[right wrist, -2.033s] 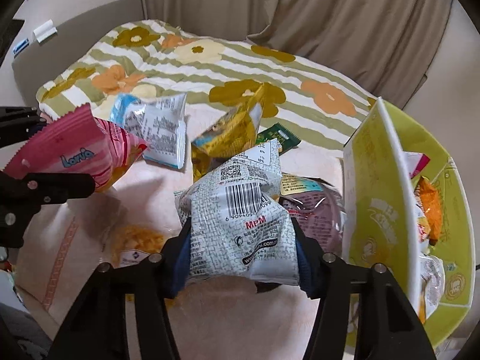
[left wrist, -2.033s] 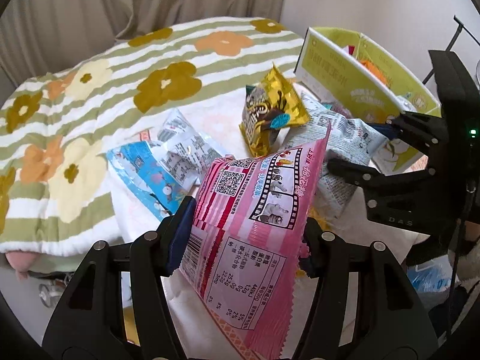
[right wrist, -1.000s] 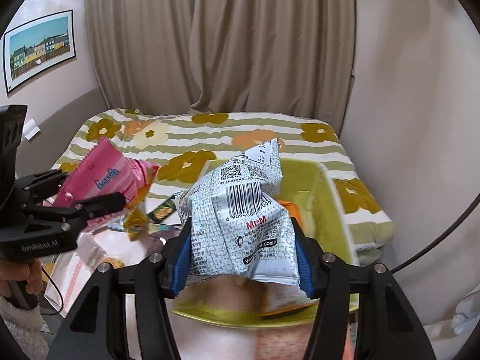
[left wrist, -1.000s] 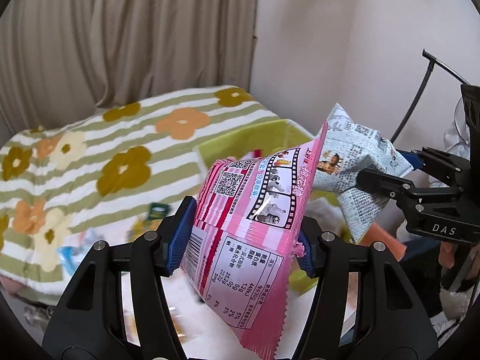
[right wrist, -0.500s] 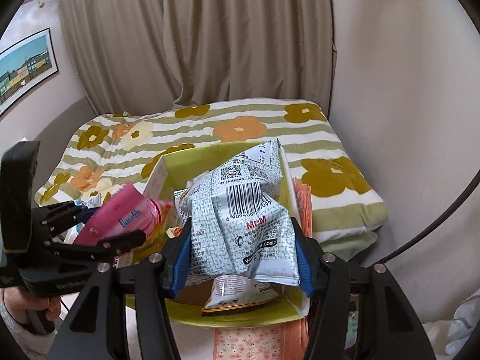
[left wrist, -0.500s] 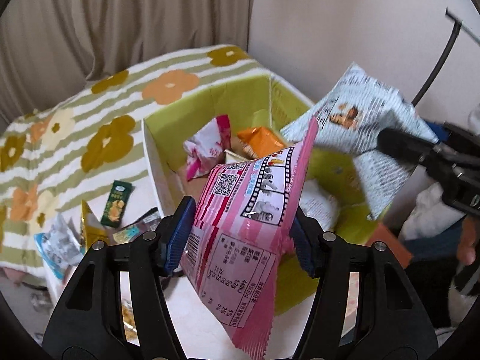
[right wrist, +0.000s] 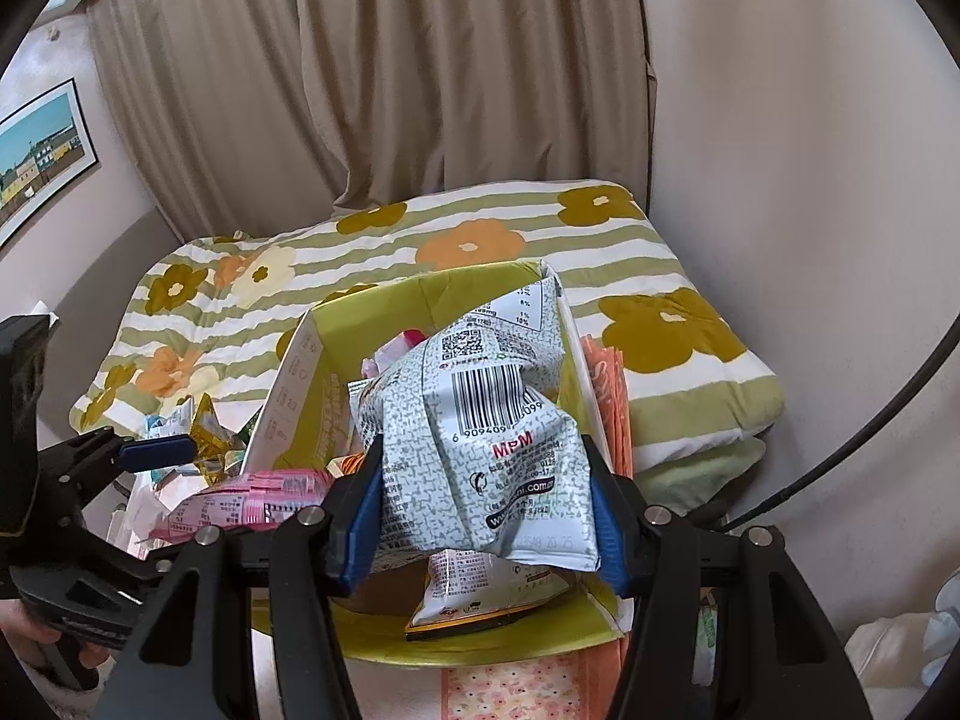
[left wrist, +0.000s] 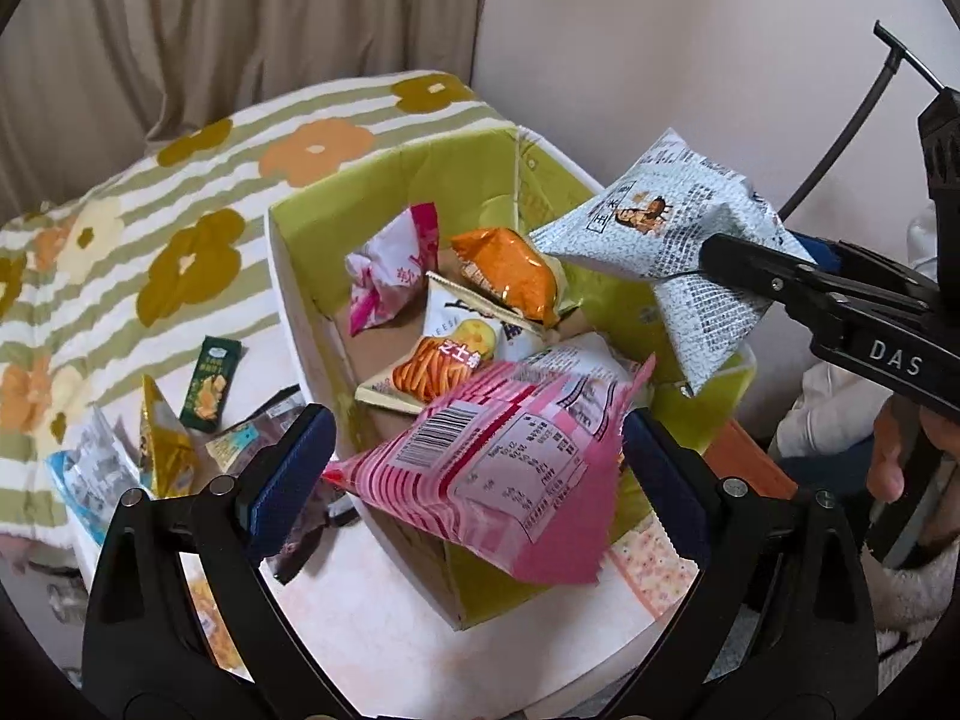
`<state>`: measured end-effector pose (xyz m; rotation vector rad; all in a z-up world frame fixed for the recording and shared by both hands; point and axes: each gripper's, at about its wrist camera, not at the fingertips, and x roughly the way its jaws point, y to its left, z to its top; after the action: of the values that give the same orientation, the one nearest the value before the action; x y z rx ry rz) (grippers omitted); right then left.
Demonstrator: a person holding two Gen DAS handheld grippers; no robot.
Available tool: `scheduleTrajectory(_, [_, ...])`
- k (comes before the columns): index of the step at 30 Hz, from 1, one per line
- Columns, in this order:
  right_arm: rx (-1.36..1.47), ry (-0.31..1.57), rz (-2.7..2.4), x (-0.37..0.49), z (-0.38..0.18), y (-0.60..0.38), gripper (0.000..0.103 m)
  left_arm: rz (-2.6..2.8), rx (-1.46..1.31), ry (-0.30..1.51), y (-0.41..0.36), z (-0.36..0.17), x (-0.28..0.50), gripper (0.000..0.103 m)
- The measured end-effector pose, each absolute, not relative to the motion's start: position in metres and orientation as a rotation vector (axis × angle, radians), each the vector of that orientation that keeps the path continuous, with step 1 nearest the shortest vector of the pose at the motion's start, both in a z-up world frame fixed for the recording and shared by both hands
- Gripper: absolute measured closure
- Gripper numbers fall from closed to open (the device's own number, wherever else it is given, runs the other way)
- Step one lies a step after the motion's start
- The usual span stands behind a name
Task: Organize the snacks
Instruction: 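Lower both held bags into the yellow-green box and open both tools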
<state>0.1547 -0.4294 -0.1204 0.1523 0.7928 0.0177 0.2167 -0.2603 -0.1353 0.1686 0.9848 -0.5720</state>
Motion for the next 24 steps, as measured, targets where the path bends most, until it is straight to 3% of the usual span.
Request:
scheduleTrajectory(19, [0.189, 0.881, 0.115, 0.159, -0.145, -0.407, 0.047, -0.488, 0.114, 0.954, -0.231, -0.127, 0.211, 0.007])
scheduleTrajectory(22, [0.224, 0.874, 0.149, 0.160, -0.151, -0.405, 0.034, -0.460, 0.097, 0.962, -0.223, -0.129, 0.208, 0.007])
scheduleTrajectory(24, [0.234, 0.857, 0.149, 0.158, -0.152, -0.405, 0.009, -0.440, 0.092, 0.963, -0.219, -0.130, 0.205, 0.007])
